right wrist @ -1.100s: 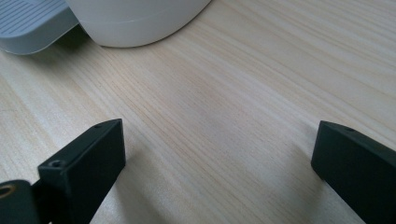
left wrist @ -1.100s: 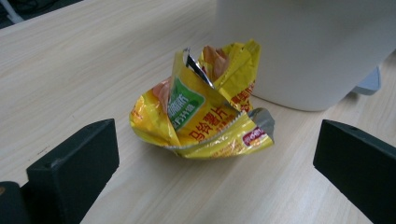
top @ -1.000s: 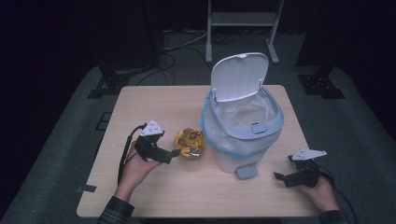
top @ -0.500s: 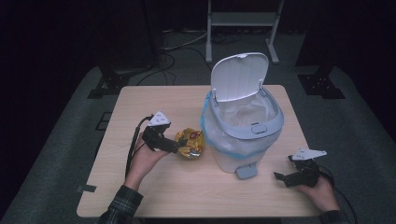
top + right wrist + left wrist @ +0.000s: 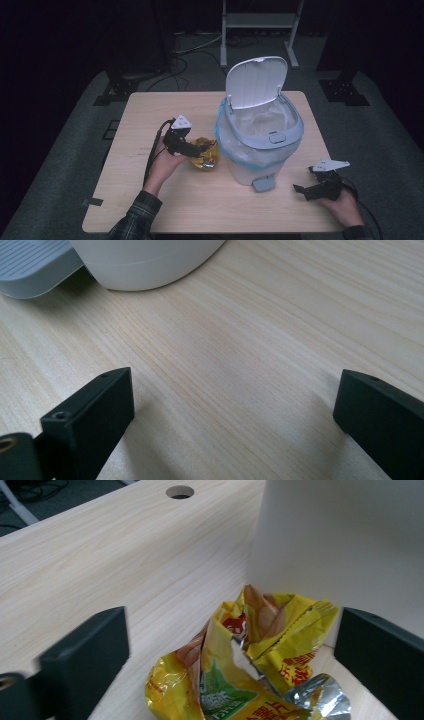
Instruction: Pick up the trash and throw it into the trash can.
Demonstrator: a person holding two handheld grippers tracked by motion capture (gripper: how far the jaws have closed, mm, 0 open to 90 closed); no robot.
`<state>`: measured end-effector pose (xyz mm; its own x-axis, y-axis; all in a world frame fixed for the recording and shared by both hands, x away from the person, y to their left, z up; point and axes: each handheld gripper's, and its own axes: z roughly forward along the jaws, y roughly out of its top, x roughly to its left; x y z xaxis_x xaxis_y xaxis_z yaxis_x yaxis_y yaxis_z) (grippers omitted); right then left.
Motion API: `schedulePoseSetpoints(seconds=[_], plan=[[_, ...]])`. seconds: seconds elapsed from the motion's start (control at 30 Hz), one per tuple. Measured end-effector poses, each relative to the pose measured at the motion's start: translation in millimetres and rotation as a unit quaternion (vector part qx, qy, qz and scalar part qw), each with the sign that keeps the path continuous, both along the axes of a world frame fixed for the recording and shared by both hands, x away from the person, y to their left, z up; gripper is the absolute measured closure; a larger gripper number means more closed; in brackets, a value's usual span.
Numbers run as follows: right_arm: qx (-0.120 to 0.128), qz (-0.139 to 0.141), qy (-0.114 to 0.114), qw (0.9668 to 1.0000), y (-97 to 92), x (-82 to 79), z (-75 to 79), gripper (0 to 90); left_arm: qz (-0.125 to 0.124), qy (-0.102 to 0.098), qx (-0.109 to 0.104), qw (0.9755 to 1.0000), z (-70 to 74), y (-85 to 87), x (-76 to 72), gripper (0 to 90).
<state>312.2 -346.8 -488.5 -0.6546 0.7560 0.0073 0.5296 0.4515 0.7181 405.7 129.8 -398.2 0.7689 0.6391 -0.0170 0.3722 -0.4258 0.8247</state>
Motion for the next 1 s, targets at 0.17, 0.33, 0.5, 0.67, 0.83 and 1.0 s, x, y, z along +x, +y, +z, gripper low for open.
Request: schedulePoseSetpoints(seconds=[0.17, 0.33, 0.5, 0.67, 0.83, 1.0], plan=[[0.000, 0.000, 0.000, 1.0000, 0.0, 0.0, 0.0, 1.9, 0.000, 0.011, -0.007, 0.9999, -5.1, 4.6, 1.1, 13.4], [0.000, 0.000, 0.000, 1.0000, -0.1, 0.2, 0.0, 2.0, -0.004, 0.015, -0.012, 0.9998, -7.1, 7.3, 0.9, 23.8], [0.000, 0.000, 0.000, 1.0000, -0.1, 0.3, 0.0, 1.9, -0.006, 0.012, -0.018, 0.9998, -7.8, 9.7, -0.1, 36.6], [0.000, 0.000, 0.000, 1.0000, -0.1, 0.3, 0.0, 2.0, -0.015, 0.014, -0.014, 0.9997, -8.6, 8.6, -1.0, 45.6], [0.000, 0.001, 0.000, 1.0000, -0.1, 0.3, 0.0, 1.9, -0.023, 0.019, -0.007, 0.9995, -11.7, 7.0, -1.3, 54.4], [0.000, 0.000, 0.000, 1.0000, -0.1, 0.3, 0.1, 1.9, -0.025, 0.022, 0.000, 0.9994, -11.5, 7.4, -1.6, 59.3]])
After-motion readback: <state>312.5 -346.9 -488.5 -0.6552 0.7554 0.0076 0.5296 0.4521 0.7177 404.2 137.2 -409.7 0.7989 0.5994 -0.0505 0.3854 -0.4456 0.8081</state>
